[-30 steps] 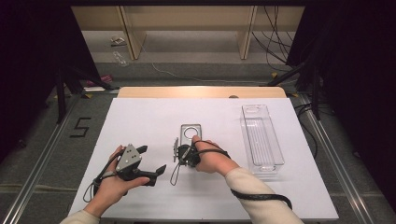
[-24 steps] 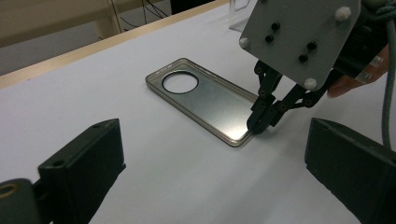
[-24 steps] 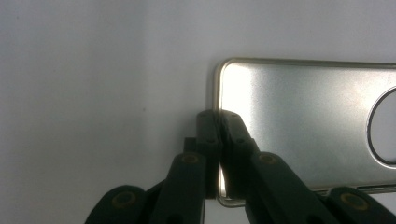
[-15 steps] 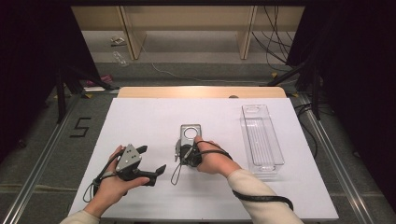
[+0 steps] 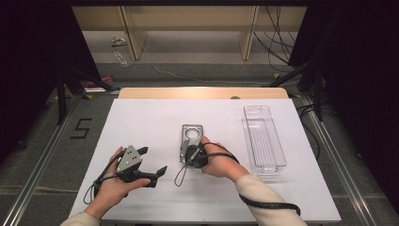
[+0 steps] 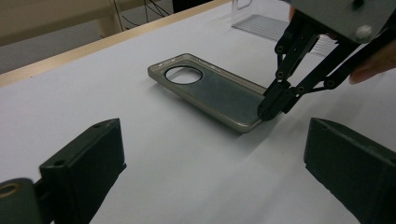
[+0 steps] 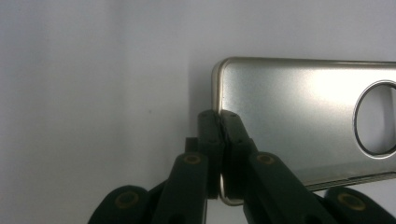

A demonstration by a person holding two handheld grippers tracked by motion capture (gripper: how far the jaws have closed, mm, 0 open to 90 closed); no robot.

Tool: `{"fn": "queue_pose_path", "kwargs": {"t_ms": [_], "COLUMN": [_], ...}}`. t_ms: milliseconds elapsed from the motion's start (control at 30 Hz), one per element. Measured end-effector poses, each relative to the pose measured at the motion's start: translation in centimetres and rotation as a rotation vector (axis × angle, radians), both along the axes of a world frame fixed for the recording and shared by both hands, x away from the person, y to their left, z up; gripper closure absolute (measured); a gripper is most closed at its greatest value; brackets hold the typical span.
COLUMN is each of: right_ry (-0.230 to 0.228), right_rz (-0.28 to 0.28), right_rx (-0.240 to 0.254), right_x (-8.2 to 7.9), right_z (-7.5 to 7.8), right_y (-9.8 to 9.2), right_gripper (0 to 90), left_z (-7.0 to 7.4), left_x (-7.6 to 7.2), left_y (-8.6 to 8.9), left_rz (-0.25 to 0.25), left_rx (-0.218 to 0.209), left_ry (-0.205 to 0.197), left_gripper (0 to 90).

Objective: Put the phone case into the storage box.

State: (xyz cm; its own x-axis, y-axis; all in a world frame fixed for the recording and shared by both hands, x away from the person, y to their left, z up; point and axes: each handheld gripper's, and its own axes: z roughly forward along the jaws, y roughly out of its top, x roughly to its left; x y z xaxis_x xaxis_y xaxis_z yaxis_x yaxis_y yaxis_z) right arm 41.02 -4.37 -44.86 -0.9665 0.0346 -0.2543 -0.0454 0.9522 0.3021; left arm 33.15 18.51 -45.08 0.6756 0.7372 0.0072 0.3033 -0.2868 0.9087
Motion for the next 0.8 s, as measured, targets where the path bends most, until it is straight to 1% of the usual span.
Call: {"fn": "queue_pose_path", "kwargs": {"t_ms": [200, 333, 433, 800], "right_ry": [-0.011, -0.020, -0.023, -0.034], "right_rz": [-0.005, -0.008, -0.011, -0.027], "right_rx": [0.038, 0.081, 0.099, 0.175], "right_x": [-0.4, -0.8, -1.1, -2.0], "right_z": [0.4, 0.5, 0.7, 0.7], "right_y": [-0.7, -1.4, -1.8, -3.9], "right_gripper": [89.0, 89.0, 89.0, 89.1], "left_z": [0.0, 0.0, 0.0, -0.1], "left_x": [0.0, 0.0, 0.0, 0.2], "left_y": [0.1, 0.1, 0.1, 0.1], "left_rz": [0.004, 0.004, 0.007, 0.015], "left_rx": [-0.002, -0.001, 0.000, 0.005], "left_ry": [-0.001, -0.002, 0.000, 0.005], "left_gripper": [4.8, 5.0, 5.2, 5.8]}}
